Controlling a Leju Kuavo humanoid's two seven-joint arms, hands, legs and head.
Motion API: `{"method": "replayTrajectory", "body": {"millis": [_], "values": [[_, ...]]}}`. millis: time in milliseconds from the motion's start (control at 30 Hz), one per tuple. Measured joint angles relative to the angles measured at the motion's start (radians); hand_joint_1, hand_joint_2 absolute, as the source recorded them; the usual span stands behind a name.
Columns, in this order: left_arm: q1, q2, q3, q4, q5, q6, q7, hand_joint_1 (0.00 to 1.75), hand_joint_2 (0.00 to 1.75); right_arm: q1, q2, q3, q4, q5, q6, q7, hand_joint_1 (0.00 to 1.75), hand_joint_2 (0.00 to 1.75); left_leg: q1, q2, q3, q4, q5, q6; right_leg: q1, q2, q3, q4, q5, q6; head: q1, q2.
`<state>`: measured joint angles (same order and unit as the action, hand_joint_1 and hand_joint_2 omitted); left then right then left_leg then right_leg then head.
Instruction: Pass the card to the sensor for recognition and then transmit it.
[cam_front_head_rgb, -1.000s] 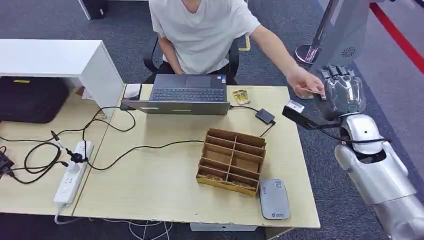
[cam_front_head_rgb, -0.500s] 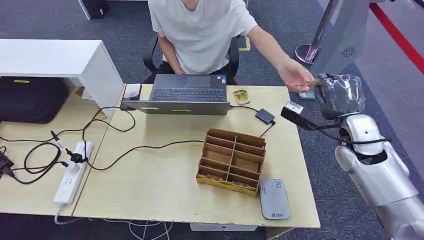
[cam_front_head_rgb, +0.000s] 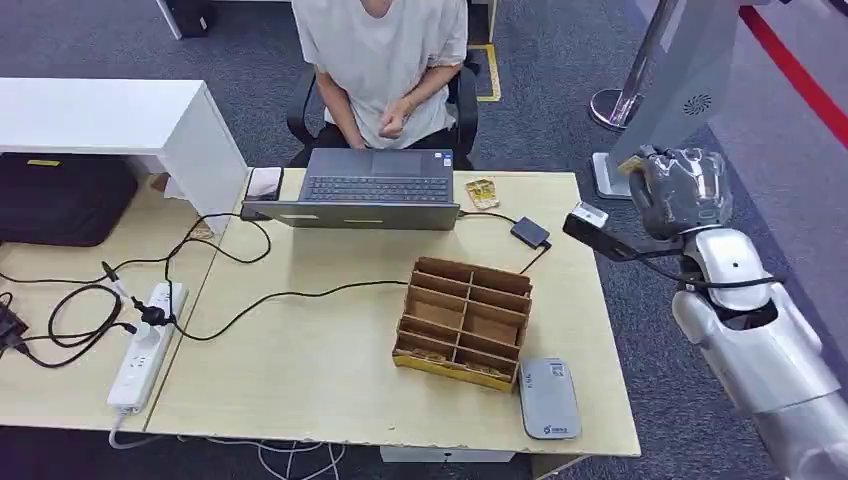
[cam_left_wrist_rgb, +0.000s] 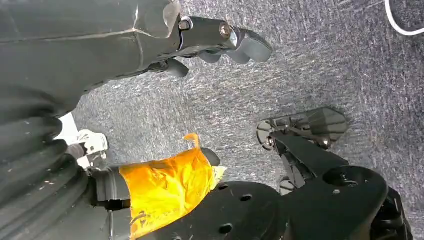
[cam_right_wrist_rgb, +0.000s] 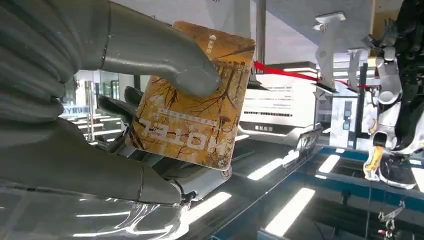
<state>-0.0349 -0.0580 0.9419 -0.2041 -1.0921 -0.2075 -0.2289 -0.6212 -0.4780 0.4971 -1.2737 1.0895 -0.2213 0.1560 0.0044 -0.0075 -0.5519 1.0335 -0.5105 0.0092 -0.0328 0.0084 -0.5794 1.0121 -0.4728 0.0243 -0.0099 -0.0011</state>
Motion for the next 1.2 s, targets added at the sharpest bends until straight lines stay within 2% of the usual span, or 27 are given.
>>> {"method": "replayTrajectory", "body": {"millis": [200, 333, 500, 533, 567, 633, 667, 733, 800, 900, 1200], "values": [[0.000, 0.000, 0.001, 0.000, 0.000, -0.005, -0.002, 0.00, 1.75, 0.001, -0.002, 0.000, -0.011, -0.011, 0.010, 0.000, 1.75, 1.75, 0.000, 0.000, 0.000, 0.000, 0.000, 0.000, 0.000, 0.000, 0.000, 0.000, 0.000, 0.000, 0.000, 0.000], [0.001, -0.001, 0.001, 0.000, -0.002, -0.024, -0.039, 0.00, 1.75, 0.013, -0.009, 0.000, -0.034, -0.017, 0.014, -0.003, 1.75, 1.75, 0.000, 0.000, 0.000, 0.000, 0.000, 0.000, 0.000, 0.000, 0.000, 0.000, 0.000, 0.000, 0.000, 0.000], [0.002, -0.008, 0.020, 0.000, 0.031, -0.006, -0.023, 0.00, 1.75, 0.116, -0.037, -0.005, -0.140, -0.039, -0.034, -0.020, 1.75, 1.75, 0.000, -0.002, 0.000, 0.000, 0.000, 0.000, 0.000, -0.002, 0.000, -0.001, -0.001, 0.001, 0.000, 0.000], [0.003, -0.009, 0.026, 0.000, 0.037, 0.002, -0.016, 0.00, 1.75, 0.159, -0.049, -0.013, -0.181, -0.027, -0.062, -0.022, 1.75, 1.75, 0.000, -0.004, 0.001, 0.000, 0.000, 0.000, 0.000, -0.003, -0.001, -0.001, -0.001, 0.001, 0.000, 0.000], [0.003, -0.011, 0.035, 0.000, 0.042, 0.007, -0.003, 0.00, 1.75, 0.235, -0.061, -0.029, -0.230, 0.019, -0.119, -0.029, 1.75, 1.75, 0.000, -0.006, 0.001, 0.000, -0.001, 0.000, 0.001, -0.006, 0.000, -0.002, -0.002, 0.000, 0.000, 0.000], [0.008, -0.017, 0.047, 0.000, 0.045, 0.015, 0.011, 0.00, 1.75, 0.450, -0.063, -0.115, -0.337, 0.152, -0.338, -0.067, 1.75, 1.75, 0.006, -0.018, 0.001, 0.000, -0.005, 0.000, 0.006, -0.018, 0.009, -0.005, -0.008, 0.000, 0.000, 0.000], [0.014, -0.018, 0.052, 0.000, 0.047, 0.018, 0.016, 0.00, 1.75, 0.545, -0.056, -0.146, -0.369, 0.190, -0.408, -0.091, 1.75, 1.75, 0.007, -0.021, 0.002, 0.000, -0.006, -0.001, 0.007, -0.020, 0.011, -0.005, -0.009, -0.002, 0.002, 0.000], [0.021, -0.022, 0.064, 0.000, 0.050, 0.020, 0.027, 0.00, 1.75, 0.682, -0.042, -0.192, -0.425, 0.213, -0.456, -0.115, 1.75, 1.75, 0.007, -0.017, 0.001, 0.000, -0.008, -0.002, 0.006, -0.016, 0.009, -0.005, -0.010, -0.002, 0.000, 0.000], [0.021, -0.024, 0.070, 0.000, 0.051, 0.021, 0.029, 0.00, 1.75, 0.768, -0.034, -0.227, -0.469, 0.221, -0.467, -0.121, 1.75, 1.75, 0.007, -0.012, 0.002, 0.000, -0.009, -0.001, 0.006, -0.012, 0.008, -0.005, -0.010, -0.002, 0.000, 0.000], [0.019, -0.025, 0.076, 0.000, 0.050, 0.022, 0.029, 0.00, 1.75, 0.831, -0.027, -0.253, -0.509, 0.225, -0.458, -0.117, 1.75, 1.75, 0.006, -0.008, 0.004, 0.000, -0.010, -0.002, 0.006, -0.008, 0.008, -0.005, -0.010, -0.003, 0.000, 0.000], [0.015, -0.025, 0.091, 0.000, 0.046, 0.024, 0.032, 0.00, 1.75, 0.892, -0.017, -0.271, -0.572, 0.223, -0.444, -0.121, 1.75, 1.75, 0.007, -0.005, 0.007, 0.000, -0.009, -0.002, 0.007, -0.005, 0.010, -0.005, -0.009, -0.003, 0.000, 0.000]]}}
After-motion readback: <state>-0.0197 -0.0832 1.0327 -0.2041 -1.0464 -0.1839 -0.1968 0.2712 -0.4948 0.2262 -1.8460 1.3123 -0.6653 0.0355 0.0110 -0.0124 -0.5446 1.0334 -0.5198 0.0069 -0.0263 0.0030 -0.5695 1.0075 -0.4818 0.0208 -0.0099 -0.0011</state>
